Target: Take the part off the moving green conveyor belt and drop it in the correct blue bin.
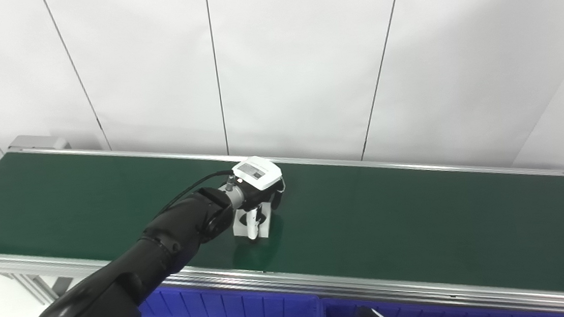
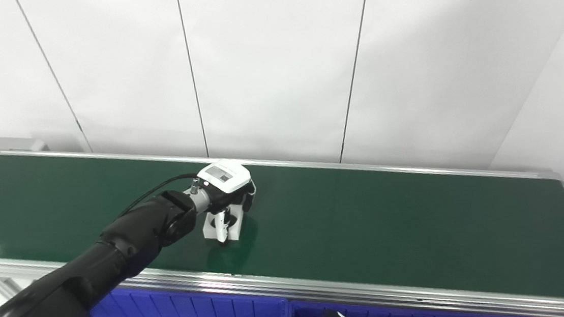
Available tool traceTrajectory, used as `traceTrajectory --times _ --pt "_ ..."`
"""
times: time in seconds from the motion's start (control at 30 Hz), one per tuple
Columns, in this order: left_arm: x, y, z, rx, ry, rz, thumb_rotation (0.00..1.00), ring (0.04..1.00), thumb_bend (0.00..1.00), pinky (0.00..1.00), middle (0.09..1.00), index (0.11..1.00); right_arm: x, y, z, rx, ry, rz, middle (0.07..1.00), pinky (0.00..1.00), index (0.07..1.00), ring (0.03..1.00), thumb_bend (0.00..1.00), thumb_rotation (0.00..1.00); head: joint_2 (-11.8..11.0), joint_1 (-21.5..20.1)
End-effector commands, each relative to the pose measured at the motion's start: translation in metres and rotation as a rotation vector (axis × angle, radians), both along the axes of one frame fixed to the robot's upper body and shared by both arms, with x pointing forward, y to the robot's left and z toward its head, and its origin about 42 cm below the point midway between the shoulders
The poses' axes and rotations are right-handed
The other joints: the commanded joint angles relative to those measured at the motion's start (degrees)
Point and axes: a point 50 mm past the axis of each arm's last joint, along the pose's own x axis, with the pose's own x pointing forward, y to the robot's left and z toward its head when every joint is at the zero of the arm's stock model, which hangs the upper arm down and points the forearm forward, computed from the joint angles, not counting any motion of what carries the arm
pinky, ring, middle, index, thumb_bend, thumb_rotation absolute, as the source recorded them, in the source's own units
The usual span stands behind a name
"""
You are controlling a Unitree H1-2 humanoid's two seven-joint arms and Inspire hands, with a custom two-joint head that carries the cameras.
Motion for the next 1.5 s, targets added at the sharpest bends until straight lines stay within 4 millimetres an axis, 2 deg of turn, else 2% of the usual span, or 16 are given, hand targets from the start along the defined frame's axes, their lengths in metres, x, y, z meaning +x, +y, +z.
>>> traceTrajectory --times 0.0,0.1,0.27,0.5,0.63,0.73,0.83,0.87,1.0,1.13,1.17,1.23,1.27,1.33,1.37,1.47 --pt "0.010 0.017 0.017 0.052 0.013 0.065 0.00 0.327 0.53 0.25 0.481 0.493 0.005 0.003 0.010 0.027 -0.067 -0.001 0.858 0.88 0.862 0.875 0.78 0.94 0.1 0.3" --pt "0.010 0.015 0.026 0.023 0.040 0.078 0.00 0.302 0.53 0.23 0.477 0.492 0.006 0.003 0.009 0.026 -0.065 -0.003 0.856 0.88 0.860 0.874 0.79 0.94 -0.1 0.8" --pt "0.008 0.012 0.045 0.005 0.054 0.084 0.00 0.392 0.52 0.31 0.437 0.520 0.009 0.003 0.008 0.023 -0.061 0.003 0.861 0.87 0.859 0.868 0.77 0.95 -0.3 1.0" --pt "-0.002 0.014 0.083 -0.068 0.034 0.034 0.00 0.470 0.52 0.40 0.468 0.510 0.010 0.002 0.008 0.043 -0.058 0.000 0.864 0.87 0.871 0.865 0.75 0.93 0.3 1.8" --pt "-0.020 0.019 0.108 -0.157 -0.009 0.015 0.00 0.403 0.52 0.33 0.441 0.524 0.012 0.000 0.010 0.046 -0.067 0.002 0.867 0.87 0.881 0.865 0.74 0.93 1.4 3.0" --pt "-0.035 0.023 0.123 -0.196 -0.036 -0.012 0.00 0.401 0.52 0.33 0.441 0.524 0.014 -0.002 0.014 0.044 -0.082 0.006 0.863 0.88 0.879 0.866 0.73 0.94 3.3 4.6" --pt "-0.049 0.027 0.135 -0.211 -0.046 -0.015 0.00 0.398 0.52 0.33 0.441 0.530 0.015 -0.003 0.017 0.047 -0.095 0.009 0.870 0.89 0.888 0.873 0.72 0.96 4.1 5.4" --pt "-0.056 0.030 0.138 -0.220 -0.054 -0.016 0.00 0.396 0.52 0.33 0.440 0.530 0.015 -0.004 0.018 0.048 -0.099 0.009 0.871 0.89 0.889 0.874 0.72 0.96 5.2 6.2" --pt "-0.078 0.038 0.146 -0.252 -0.063 -0.012 0.00 0.389 0.52 0.32 0.441 0.536 0.016 -0.008 0.021 0.055 -0.112 0.010 0.867 0.88 0.884 0.868 0.74 0.97 6.7 7.2" --pt "-0.098 0.045 0.150 -0.276 -0.082 -0.011 0.00 0.355 0.52 0.29 0.479 0.493 0.016 -0.016 0.025 0.072 -0.125 0.014 0.868 0.87 0.874 0.869 0.76 0.94 8.3 8.8" --pt "-0.103 0.047 0.151 -0.288 -0.088 -0.005 0.00 0.405 0.52 0.34 0.467 0.510 0.016 -0.018 0.027 0.074 -0.132 0.017 0.868 0.86 0.876 0.867 0.76 0.93 9.4 9.5" --pt "-0.110 0.051 0.151 -0.303 -0.090 0.007 0.00 0.447 0.52 0.39 0.467 0.514 0.016 -0.021 0.029 0.072 -0.141 0.018 0.867 0.85 0.878 0.865 0.76 0.93 9.6 9.6" --pt "-0.114 0.052 0.153 -0.303 -0.089 0.014 0.00 0.456 0.52 0.40 0.468 0.514 0.016 -0.023 0.031 0.077 -0.150 0.016 0.866 0.85 0.878 0.864 0.76 0.93 11.5 10.7" --pt "-0.124 0.055 0.156 -0.299 -0.084 0.026 0.00 0.476 0.52 0.42 0.473 0.510 0.016 -0.026 0.036 0.094 -0.166 0.011 0.855 0.85 0.862 0.859 0.77 0.90 12.7 11.5" --pt "-0.129 0.055 0.157 -0.300 -0.083 0.028 0.00 0.478 0.52 0.42 0.473 0.511 0.017 -0.028 0.038 0.100 -0.176 0.008 0.851 0.86 0.856 0.857 0.78 0.88 14.3 12.4" --pt "-0.140 0.056 0.157 -0.305 -0.087 0.030 0.00 0.452 0.52 0.39 0.466 0.512 0.018 -0.031 0.045 0.103 -0.202 0.009 0.849 0.85 0.857 0.850 0.78 0.87 15.8 13.5"
